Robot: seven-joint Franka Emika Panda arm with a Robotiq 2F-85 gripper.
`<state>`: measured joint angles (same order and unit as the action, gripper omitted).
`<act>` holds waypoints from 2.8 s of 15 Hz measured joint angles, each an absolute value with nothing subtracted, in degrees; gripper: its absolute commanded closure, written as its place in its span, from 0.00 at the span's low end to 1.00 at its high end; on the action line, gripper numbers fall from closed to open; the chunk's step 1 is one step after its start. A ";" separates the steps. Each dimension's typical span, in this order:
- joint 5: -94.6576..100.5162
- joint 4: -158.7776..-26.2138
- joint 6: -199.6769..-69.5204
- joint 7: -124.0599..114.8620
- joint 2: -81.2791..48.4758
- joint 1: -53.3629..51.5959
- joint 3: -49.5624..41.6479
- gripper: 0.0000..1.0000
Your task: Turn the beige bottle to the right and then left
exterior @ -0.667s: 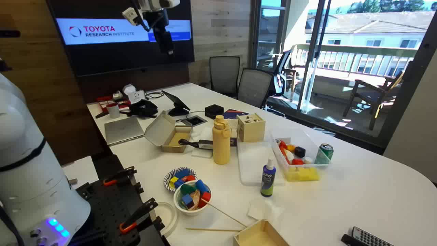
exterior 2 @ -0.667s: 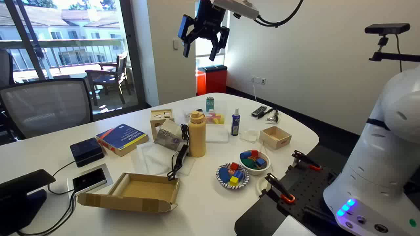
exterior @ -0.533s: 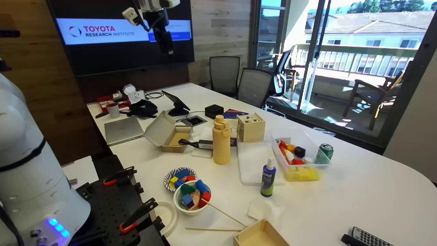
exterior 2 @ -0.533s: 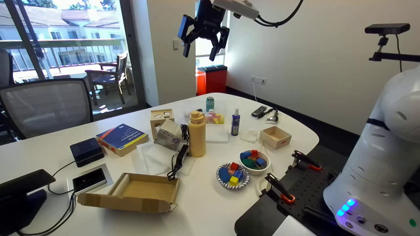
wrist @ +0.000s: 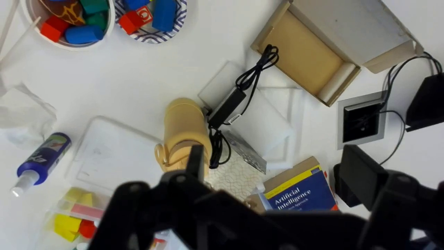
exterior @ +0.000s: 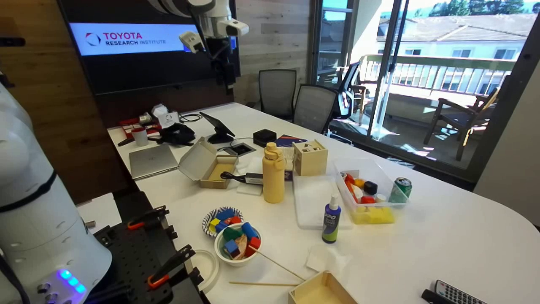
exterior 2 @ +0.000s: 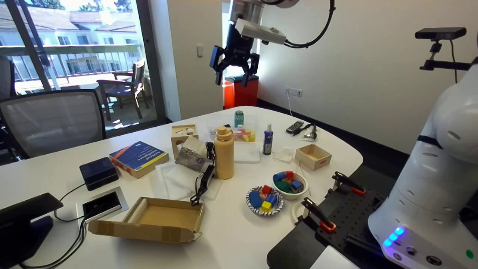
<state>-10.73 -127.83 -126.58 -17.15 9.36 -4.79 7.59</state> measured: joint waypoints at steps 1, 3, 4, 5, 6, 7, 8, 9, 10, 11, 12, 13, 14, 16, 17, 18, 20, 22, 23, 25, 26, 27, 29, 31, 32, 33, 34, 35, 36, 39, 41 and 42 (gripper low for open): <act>-10.77 -126.28 -126.58 -15.58 5.83 -4.47 6.46 0.00; -10.77 -122.37 -126.58 -13.17 -1.89 -3.97 4.69 0.00; -10.77 -120.22 -126.58 -12.37 -5.66 -3.77 4.23 0.00; -10.78 -117.90 -126.57 -11.83 -9.35 -3.61 4.07 0.00; -10.78 -115.67 -126.55 -11.47 -12.62 -3.58 4.05 0.00; -10.78 -113.42 -126.50 -11.38 -15.63 -3.62 4.11 0.00; -10.75 -111.48 -126.47 -11.38 -18.07 -3.75 4.17 0.00; -10.74 -109.76 -126.47 -11.38 -20.10 -3.95 4.20 0.00; -10.68 -108.29 -126.47 -11.44 -21.73 -4.19 4.19 0.00; -10.57 -107.13 -126.56 -11.63 -22.98 -4.41 4.19 0.00; -10.49 -106.35 -126.72 -11.72 -23.85 -4.55 4.18 0.00; -10.39 -105.88 -126.98 -11.80 -24.48 -4.71 4.12 0.00; -10.28 -105.64 -127.26 -11.91 -24.95 -4.90 3.94 0.00; -8.97 -105.55 -127.98 -13.19 -25.68 -5.34 3.46 0.00; -7.77 -105.54 -128.45 -14.31 -26.02 -5.74 3.02 0.00; -6.38 -105.54 -129.15 -15.69 -26.36 -6.15 2.53 0.00; -3.89 -105.54 -131.23 -18.35 -27.13 -7.17 1.39 0.00; -2.44 -105.53 -133.11 -19.99 -27.99 -7.80 0.63 0.00; -2.07 -105.51 -133.91 -20.53 -28.48 -8.12 0.22 0.00; -1.47 -105.32 -135.34 -20.70 -29.66 -8.18 -0.22 0.00; -1.40 -105.09 -135.98 -20.70 -30.35 -8.18 -0.46 0.00; -1.38 -104.78 -136.55 -20.70 -31.03 -8.18 -0.69 0.25; -1.38 -104.19 -137.25 -20.70 -32.06 -8.17 -0.90 0.34; -1.38 -103.84 -137.99 -20.70 -32.54 -8.21 -0.91 0.49; -1.38 -103.73 -138.42 -20.70 -32.64 -8.25 -0.90 0.58; -1.38 -103.64 -138.74 -20.70 -32.67 -8.27 -0.91 0.65; -1.34 -103.43 -138.82 -20.70 -32.67 -8.27 -0.92 0.73; -1.28 -103.16 -138.82 -20.70 -32.66 -8.27 -0.94 0.79; -1.24 -102.98 -138.82 -20.70 -32.67 -8.28 -0.97 0.80; -1.20 -102.98 -138.81 -20.70 -32.68 -8.38 -1.15 0.80; -1.20 -102.97 -138.76 -21.01 -32.67 -8.61 -1.39 0.80; -1.20 -102.97 -138.59 -21.95 -32.66 -8.85 -1.56 0.80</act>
<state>-1.20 -102.97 -138.59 -21.95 -32.66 -8.85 -1.56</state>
